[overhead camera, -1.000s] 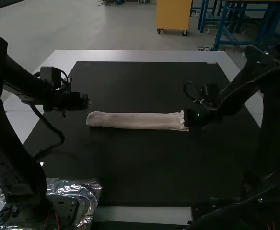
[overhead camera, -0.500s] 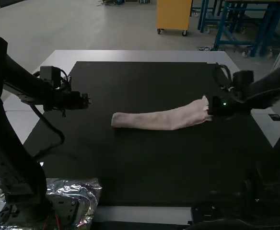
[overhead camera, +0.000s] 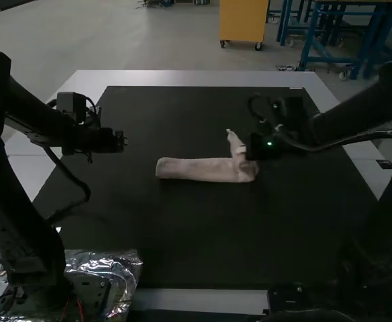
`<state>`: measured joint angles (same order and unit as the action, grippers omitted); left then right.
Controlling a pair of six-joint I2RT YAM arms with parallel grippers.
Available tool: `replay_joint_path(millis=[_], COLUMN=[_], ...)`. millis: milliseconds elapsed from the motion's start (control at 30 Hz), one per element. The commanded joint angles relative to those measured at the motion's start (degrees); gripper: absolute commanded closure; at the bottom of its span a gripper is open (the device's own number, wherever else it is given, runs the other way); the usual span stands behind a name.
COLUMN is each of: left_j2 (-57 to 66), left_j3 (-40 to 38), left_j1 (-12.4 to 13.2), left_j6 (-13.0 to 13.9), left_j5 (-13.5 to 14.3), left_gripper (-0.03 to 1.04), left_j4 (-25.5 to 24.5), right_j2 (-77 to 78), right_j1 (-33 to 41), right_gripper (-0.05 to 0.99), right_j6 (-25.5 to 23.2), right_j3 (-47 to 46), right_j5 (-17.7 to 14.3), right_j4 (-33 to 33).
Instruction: Fold the towel.
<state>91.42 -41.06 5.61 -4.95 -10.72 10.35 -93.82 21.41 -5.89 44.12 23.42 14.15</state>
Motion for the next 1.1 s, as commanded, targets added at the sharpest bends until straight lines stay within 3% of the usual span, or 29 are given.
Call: replay_joint_path(millis=[0, 567, 1067], left_j2=[-1.3, -2.9, -2.9], left_j3=[0.1, 2.4, 3.3], left_j1=[-0.4, -0.4, -0.4], left_j6=[0.9, 1.0, 1.0], left_j5=[0.6, 0.6, 0.6], left_gripper=[0.04, 0.04, 0.04], left_j4=[0.4, 3.2, 4.5], right_j2=[-1.5, -15.9, -24.1], right_j1=[4.0, 15.6, 18.0], right_gripper=[0.96, 0.96, 0.95], right_j6=[-4.0, -6.3, -6.8], right_j3=[2.8, 16.2, 24.7], right_j5=[0.7, 0.1, 0.6], right_j4=[2.0, 3.9, 5.1])
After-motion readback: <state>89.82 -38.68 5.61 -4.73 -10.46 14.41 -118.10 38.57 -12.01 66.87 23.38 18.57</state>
